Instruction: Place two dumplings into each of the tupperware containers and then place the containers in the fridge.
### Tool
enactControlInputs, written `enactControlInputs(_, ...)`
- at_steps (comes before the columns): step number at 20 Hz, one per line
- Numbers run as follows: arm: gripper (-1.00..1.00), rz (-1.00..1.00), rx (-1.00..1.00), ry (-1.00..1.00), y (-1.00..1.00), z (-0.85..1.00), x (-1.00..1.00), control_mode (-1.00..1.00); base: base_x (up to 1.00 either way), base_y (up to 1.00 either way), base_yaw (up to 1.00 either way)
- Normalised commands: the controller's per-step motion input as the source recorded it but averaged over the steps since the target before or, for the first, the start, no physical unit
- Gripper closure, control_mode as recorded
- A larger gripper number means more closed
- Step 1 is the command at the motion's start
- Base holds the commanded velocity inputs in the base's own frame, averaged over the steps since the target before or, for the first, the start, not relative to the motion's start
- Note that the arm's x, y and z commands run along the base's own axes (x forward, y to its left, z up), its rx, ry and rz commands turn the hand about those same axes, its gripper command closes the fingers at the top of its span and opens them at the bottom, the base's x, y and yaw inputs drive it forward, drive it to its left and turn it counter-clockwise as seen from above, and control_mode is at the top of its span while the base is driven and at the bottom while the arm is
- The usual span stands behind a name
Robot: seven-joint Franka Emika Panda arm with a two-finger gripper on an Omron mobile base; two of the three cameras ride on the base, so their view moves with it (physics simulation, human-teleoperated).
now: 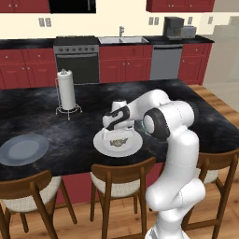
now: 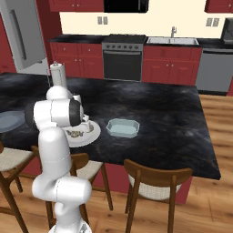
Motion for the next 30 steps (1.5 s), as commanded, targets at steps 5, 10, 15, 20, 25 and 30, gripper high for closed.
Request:
enactControlInputs(5,1.0,0.0,0.0,0.0,-0.01,0.21,0.0,-1.0,0.0,0.0,0.0)
enactControlInputs(10,1.0,0.0,0.0,0.0,-0.46,0.69,-0.23,-1.0,0.0,0.0,0.0)
enactControlInputs(15,1.0,0.0,0.0,0.05,-0.9,0.47,-0.27,-1.0,0.0,0.0,0.0)
enactControlInputs(20,1.0,0.0,0.0,0.1,-0.9,0.22,-0.02,-1.0,0.0,0.0,0.0)
enactControlInputs(25,1.0,0.0,0.0,0.13,-0.8,0.02,0.24,-1.0,0.0,0.0,0.0)
enactControlInputs(30,1.0,0.0,0.01,0.05,-0.45,0.0,0.83,-1.0,0.0,0.0,0.0)
